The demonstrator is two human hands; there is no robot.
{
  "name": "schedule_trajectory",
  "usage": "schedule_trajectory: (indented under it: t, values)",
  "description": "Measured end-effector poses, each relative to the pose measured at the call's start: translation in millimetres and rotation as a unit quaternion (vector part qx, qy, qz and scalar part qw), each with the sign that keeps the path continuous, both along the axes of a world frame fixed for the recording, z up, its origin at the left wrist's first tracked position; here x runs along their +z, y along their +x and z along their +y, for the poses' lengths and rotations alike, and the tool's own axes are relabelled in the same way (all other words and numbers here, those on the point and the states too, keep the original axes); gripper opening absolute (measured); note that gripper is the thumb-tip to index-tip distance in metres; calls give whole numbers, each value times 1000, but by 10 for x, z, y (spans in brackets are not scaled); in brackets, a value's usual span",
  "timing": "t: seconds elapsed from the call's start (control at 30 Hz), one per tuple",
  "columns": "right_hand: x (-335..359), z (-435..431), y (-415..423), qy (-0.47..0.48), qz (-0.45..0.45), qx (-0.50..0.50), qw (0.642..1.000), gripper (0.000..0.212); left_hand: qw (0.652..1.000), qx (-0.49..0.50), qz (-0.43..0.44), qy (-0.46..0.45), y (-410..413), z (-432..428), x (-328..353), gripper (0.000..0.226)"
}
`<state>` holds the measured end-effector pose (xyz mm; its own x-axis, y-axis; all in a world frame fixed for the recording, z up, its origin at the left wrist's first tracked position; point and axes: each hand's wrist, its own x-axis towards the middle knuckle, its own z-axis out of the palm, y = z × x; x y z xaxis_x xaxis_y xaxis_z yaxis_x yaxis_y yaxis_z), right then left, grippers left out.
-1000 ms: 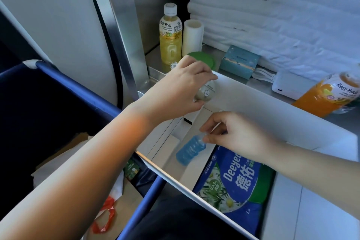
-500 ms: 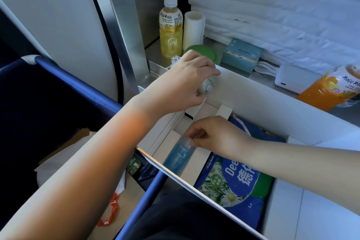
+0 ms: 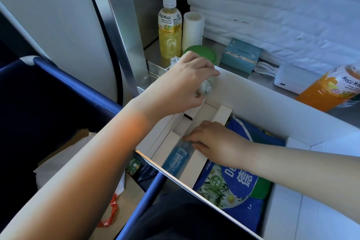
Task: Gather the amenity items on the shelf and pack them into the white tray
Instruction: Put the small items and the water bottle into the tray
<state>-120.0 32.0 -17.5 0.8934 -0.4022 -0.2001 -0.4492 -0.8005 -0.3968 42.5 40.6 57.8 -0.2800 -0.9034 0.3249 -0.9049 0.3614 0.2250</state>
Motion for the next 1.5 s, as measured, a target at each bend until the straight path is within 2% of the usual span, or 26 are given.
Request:
schedule_trajectory:
  t: [0.17,0.3,0.37,0.47,0.57,0.67,0.77,0.87,1.03,1.23,1.4,1.5]
  values:
    - [42,17,-29,86,-18,-62,994,38,1000,1,6,0,-4,7,7,50]
    - [200,-93,-118,68,-64,-134,987,38,1000,-2,10,-1,-6,15,11,51]
    - [312,-206,-165,93,-108,-220,965,36,1000,-4,12,-9,-6,28,14,50]
    - [431,-348,-219,160,-160,-308,924,49,999,-8,31,-28,0,62,45,49]
    - [482,-377,-252,211,-191,-308,908,60,998,-23,54,-33,9,125,95,50]
    - [530,-295,-246,276,-246,-263,891,57,996,-36,75,-22,24,202,147,53]
    - [584,-287,-224,299,-271,-258,878,50,997,-38,74,-13,35,250,181,53]
    - [634,-341,-213,336,-261,-279,861,37,996,-40,75,-7,32,283,191,53]
    - [600,-392,-269,337,-237,-334,848,12,996,-50,79,13,35,338,208,54]
    - [631,-443,-409,368,-164,-293,867,10,996,-55,45,46,114,385,231,52]
    - [644,-432,-431,430,-147,-321,831,7,998,-38,-6,55,43,419,171,54]
    - [625,-408,-437,418,-155,-339,829,8,997,-30,-60,46,-33,430,127,54]
